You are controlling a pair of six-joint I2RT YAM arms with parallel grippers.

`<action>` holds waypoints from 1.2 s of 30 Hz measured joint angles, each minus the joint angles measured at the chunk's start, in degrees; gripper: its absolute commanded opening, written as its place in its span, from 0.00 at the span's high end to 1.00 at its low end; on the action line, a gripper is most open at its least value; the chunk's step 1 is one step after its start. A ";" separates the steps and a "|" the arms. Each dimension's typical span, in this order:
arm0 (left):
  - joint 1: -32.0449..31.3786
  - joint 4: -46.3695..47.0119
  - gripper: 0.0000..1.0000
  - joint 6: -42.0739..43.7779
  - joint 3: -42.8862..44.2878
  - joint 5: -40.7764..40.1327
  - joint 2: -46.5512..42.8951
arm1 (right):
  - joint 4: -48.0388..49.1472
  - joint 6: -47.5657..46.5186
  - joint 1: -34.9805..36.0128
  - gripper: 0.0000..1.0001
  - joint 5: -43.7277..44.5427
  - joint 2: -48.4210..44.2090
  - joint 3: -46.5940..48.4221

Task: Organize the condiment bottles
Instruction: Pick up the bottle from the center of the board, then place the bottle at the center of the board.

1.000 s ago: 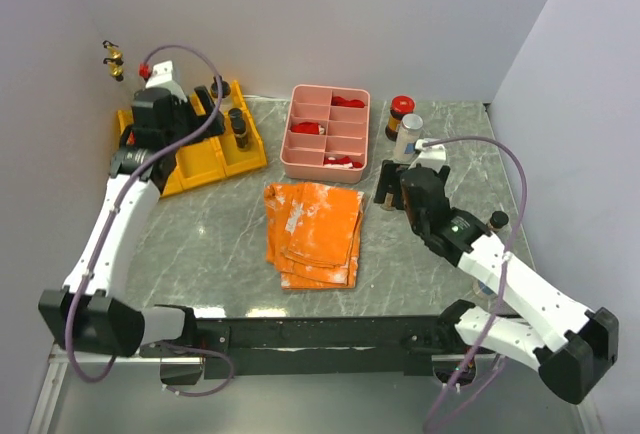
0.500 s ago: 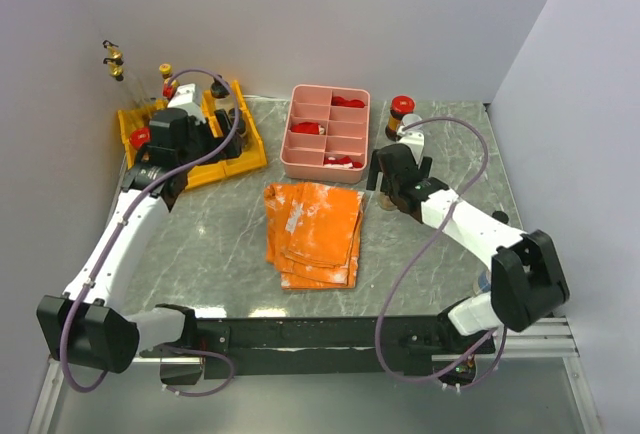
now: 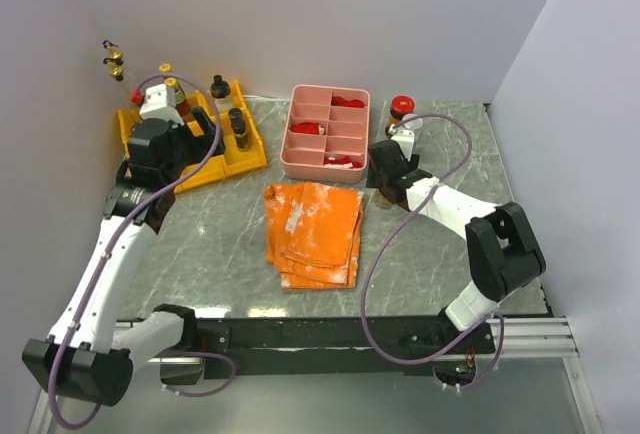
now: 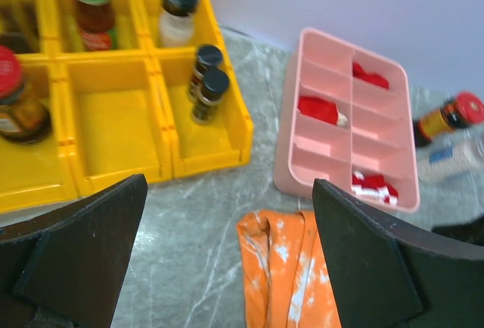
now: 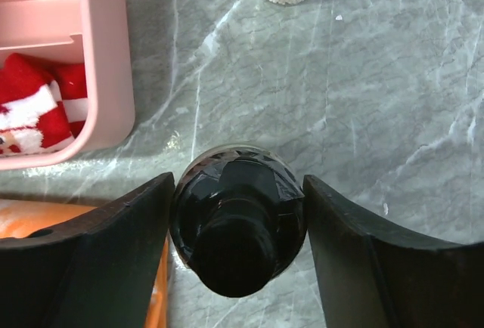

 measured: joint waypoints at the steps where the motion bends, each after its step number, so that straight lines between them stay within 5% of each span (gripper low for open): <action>1: 0.00 0.04 0.04 -0.28 -0.22 -1.33 -0.79 | 0.02 -0.09 0.00 0.34 0.22 0.02 0.00; 7: 0.00 1.68 0.04 -1.14 -2.64 -8.72 -6.32 | -0.37 -0.79 0.13 0.52 0.68 -0.94 0.00; 13: 0.00 3.17 0.04 -1.27 -3.91 -13.73 -9.84 | -4.11 -1.86 4.24 0.55 2.95 -5.55 2.03; 22: 0.00 3.37 0.04 -1.44 -4.61 -19.82 -10.88 | -5.29 -2.38 21.86 0.55 2.10 -8.13 14.21; 36: 0.00 3.50 0.04 -1.42 -4.98 -23.52 -12.31 | -3.02 -2.58 38.64 0.54 -1.84 16.17 30.82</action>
